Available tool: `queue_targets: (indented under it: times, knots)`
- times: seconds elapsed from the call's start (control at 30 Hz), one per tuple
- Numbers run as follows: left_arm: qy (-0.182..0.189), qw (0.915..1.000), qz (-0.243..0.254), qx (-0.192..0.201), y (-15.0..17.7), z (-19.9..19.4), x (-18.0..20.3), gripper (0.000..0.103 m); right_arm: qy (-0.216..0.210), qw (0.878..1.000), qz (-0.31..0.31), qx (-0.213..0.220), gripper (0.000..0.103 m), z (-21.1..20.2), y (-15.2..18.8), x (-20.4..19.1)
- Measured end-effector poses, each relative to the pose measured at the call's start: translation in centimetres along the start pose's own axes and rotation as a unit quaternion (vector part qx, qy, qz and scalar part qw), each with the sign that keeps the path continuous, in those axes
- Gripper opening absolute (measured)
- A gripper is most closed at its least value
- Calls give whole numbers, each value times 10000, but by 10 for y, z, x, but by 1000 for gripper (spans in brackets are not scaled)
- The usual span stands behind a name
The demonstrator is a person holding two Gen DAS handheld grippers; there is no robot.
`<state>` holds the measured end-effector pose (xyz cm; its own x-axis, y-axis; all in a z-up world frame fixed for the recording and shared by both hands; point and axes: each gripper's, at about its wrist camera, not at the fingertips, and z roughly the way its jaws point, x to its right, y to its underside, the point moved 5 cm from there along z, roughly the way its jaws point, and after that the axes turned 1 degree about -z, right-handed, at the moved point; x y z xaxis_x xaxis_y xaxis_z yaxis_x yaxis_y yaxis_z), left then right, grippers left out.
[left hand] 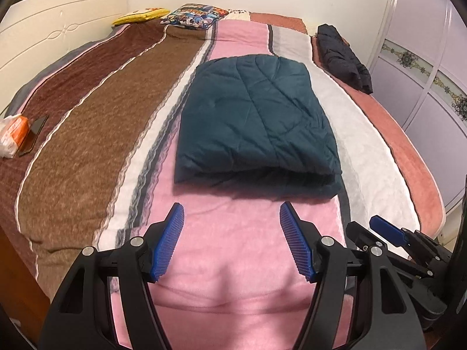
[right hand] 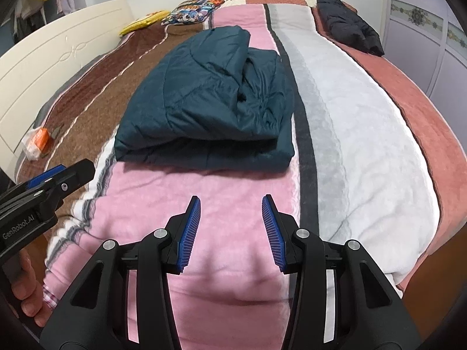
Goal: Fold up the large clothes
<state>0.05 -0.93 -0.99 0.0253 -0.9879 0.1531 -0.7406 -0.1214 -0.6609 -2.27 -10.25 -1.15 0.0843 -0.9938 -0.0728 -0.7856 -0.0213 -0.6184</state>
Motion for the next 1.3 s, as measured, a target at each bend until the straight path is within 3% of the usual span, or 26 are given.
queue_targets:
  times: [0.6, 1.3]
  knots:
    - [-236, 9991, -58, -361, 26, 11, -4, 65, -92, 9995, -27, -306, 44, 13, 21, -7]
    - [-101, 9984, -196, -529, 31, 20, -12, 65, 50, 9982, -32, -601, 44, 28, 24, -9]
